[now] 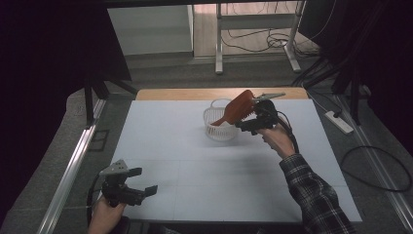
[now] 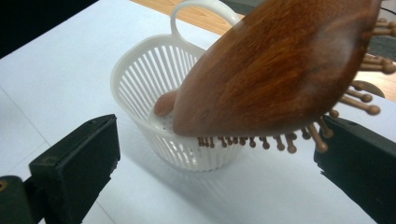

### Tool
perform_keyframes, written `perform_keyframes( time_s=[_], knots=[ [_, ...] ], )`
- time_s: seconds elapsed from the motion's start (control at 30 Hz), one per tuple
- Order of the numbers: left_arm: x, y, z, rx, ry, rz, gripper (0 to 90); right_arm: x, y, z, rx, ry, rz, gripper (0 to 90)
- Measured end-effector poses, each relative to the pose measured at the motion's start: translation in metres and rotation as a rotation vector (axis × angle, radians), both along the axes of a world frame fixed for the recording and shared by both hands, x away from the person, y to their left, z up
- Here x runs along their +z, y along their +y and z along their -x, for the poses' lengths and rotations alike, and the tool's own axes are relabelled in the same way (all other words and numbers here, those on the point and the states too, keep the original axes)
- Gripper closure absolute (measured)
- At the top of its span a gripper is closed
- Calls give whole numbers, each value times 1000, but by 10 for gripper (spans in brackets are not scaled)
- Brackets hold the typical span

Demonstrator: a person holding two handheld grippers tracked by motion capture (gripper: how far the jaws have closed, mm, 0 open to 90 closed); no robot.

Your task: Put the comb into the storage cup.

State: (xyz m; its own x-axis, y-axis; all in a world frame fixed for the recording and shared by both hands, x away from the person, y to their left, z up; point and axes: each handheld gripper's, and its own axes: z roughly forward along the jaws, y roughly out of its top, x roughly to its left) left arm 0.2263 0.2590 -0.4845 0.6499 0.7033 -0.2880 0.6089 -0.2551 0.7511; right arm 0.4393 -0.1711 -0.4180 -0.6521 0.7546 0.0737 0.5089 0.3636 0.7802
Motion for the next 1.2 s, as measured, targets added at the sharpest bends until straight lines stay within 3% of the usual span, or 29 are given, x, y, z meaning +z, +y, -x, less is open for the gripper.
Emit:
perform_keyframes(
  time_s=[0.4, 1.1, 1.2],
  knots=[
    [1, -1, 2, 3, -19, -19, 0, 1, -2, 13, 37, -45, 24, 0],
    [1, -2, 2, -2, -19, -29, 0, -9, -8, 21, 46, -18, -14, 0],
    [1, -2, 2, -2, -20, -31, 0, -10, -8, 23, 53, -13, 7, 0]
  ],
)
